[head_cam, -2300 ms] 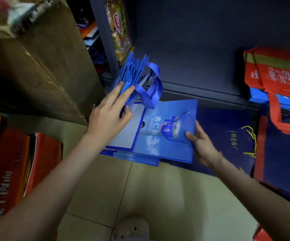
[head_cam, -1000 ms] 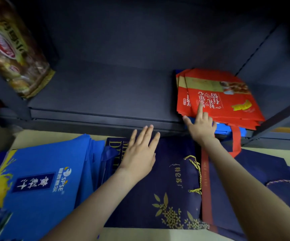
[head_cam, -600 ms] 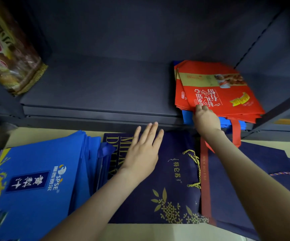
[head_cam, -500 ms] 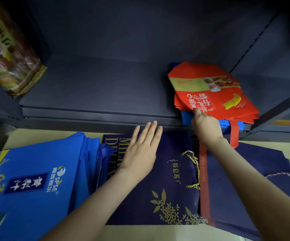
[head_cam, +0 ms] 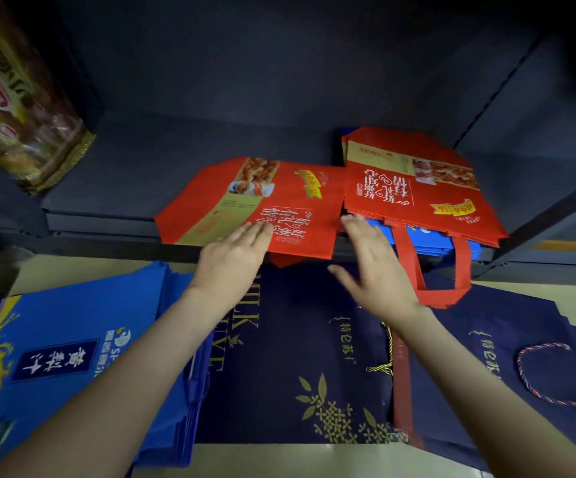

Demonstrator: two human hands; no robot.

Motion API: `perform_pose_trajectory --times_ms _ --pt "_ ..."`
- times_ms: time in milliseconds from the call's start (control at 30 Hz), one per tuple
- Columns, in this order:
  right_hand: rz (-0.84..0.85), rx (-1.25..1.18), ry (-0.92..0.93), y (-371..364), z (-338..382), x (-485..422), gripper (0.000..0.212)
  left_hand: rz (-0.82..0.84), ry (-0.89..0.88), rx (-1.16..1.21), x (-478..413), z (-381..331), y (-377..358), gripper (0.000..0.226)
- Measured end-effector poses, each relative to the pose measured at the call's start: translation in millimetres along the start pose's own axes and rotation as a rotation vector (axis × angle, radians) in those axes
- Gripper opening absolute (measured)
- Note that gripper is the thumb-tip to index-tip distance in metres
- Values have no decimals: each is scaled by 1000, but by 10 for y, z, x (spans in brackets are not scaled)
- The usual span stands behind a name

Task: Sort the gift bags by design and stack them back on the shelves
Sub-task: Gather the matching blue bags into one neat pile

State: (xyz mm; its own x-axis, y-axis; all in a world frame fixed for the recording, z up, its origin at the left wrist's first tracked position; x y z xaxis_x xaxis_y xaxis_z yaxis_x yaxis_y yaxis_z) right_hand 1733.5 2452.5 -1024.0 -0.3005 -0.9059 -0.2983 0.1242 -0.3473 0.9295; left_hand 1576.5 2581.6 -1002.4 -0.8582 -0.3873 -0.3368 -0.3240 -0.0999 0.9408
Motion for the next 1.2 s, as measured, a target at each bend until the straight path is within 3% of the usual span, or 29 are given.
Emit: perform_pose_trajectory --times_ms 100,267,367,433,500,567,633,733,800,900,967,1067,1200 --pt "-22 186 -189 -128 -244 -161 77 55 89 -56 23 167 -46 69" --pt "149 173 -453 -371 -503 -481 93 259 60 -57 142 207 -149 73" --pt "190 284 -554 -427 -600 -555 94 183 26 -53 223 213 -159 78" --pt "193 425 -566 -395 -619 -578 82 127 9 -56 269 251 -171 78" --pt "170 442 -543 -345 -647 -597 61 136 -15 -43 316 235 -159 76" --pt "34 308 -526 -225 -659 -579 47 119 -48 -9 346 188 -149 73" --pt "-175 82 -474 -46 -570 -519 46 95 -56 -2 382 155 -154 77" --pt "-338 -140 -199 183 -200 -431 52 52 -60 -19 407 81 -119 103" --pt "-290 -225 11 199 69 -367 61 -28 -54 -55 410 58 -73 119" --pt "-88 -253 186 21 314 -225 68 -127 -2 -75 374 62 -15 131" --pt "49 -297 225 -152 363 -108 60 -115 -14 -106 346 27 -19 117" --pt "219 -346 192 -313 348 -21 47 30 -56 -62 354 -30 -161 90" --pt "247 -221 72 -339 170 -88 69 88 -64 9 429 30 -262 79"
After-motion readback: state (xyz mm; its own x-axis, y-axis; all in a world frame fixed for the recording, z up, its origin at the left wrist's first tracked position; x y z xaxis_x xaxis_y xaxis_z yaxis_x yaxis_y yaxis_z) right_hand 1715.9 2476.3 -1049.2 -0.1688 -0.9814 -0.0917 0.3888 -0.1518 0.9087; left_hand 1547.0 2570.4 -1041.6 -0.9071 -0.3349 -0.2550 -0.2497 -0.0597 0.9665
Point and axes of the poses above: each hand's wrist, its own x-axis away from the middle knuckle, its own y-axis out of the back of the hand, z = x × y, the point moved 6 cm from there along -x, towards the middle knuckle, and after that the axes turned 3 degrees about x, right-handed, at the moved point
